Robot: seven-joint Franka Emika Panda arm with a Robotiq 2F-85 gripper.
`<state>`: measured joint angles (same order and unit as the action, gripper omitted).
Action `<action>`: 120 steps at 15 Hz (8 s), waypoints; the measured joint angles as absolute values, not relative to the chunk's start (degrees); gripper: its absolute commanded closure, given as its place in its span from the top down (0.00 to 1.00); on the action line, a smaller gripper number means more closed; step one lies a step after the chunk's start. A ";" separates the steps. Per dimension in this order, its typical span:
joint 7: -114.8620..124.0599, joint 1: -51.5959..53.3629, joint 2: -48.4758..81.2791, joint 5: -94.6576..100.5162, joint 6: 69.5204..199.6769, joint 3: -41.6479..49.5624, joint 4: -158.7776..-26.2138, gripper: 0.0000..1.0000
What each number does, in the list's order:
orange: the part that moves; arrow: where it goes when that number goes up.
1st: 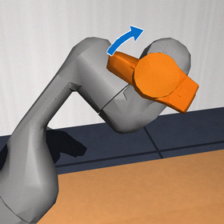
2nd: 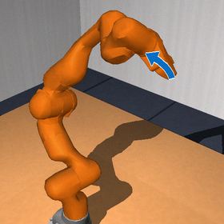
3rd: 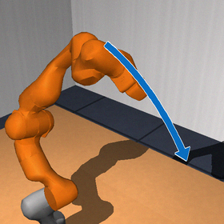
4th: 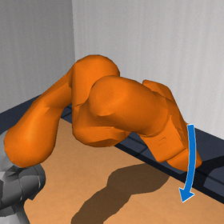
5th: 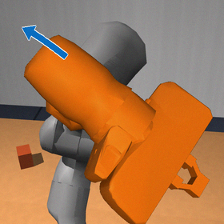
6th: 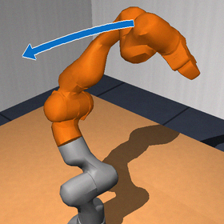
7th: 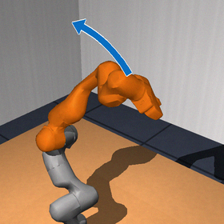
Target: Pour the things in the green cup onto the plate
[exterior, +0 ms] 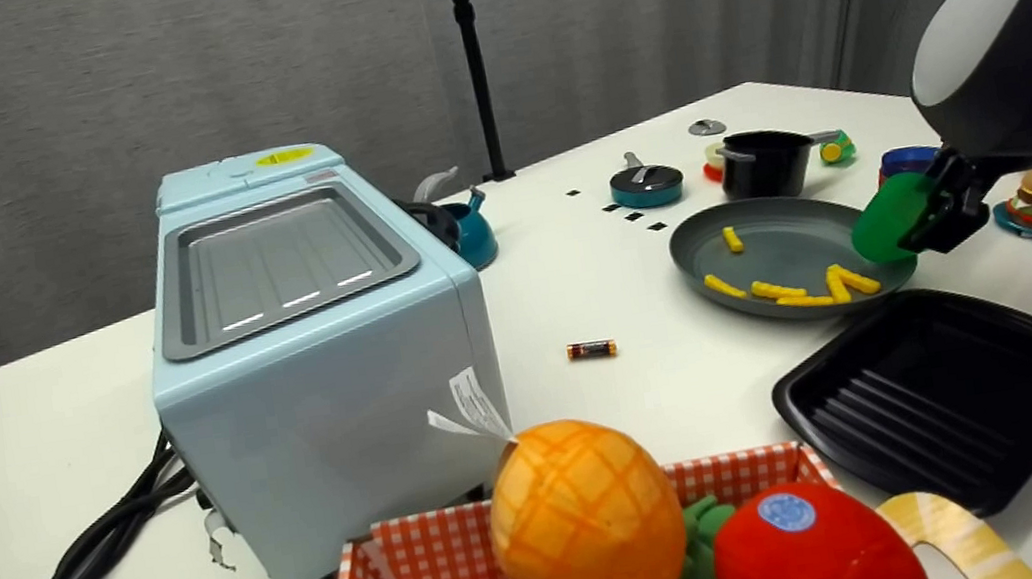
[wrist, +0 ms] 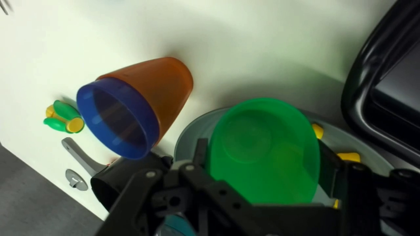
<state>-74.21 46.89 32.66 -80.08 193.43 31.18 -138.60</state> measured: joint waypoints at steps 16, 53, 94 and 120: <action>-74.21 55.19 33.86 -79.21 190.18 39.11 -138.54 0.50; -38.51 76.78 32.94 9.83 166.51 69.24 -140.72 0.50; -12.51 0.95 15.38 4.70 109.12 3.60 -89.59 0.50; -5.68 3.95 51.75 -0.53 101.38 -1.75 -57.43 0.50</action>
<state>-5.68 3.95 51.75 -0.53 101.38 -1.75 -57.43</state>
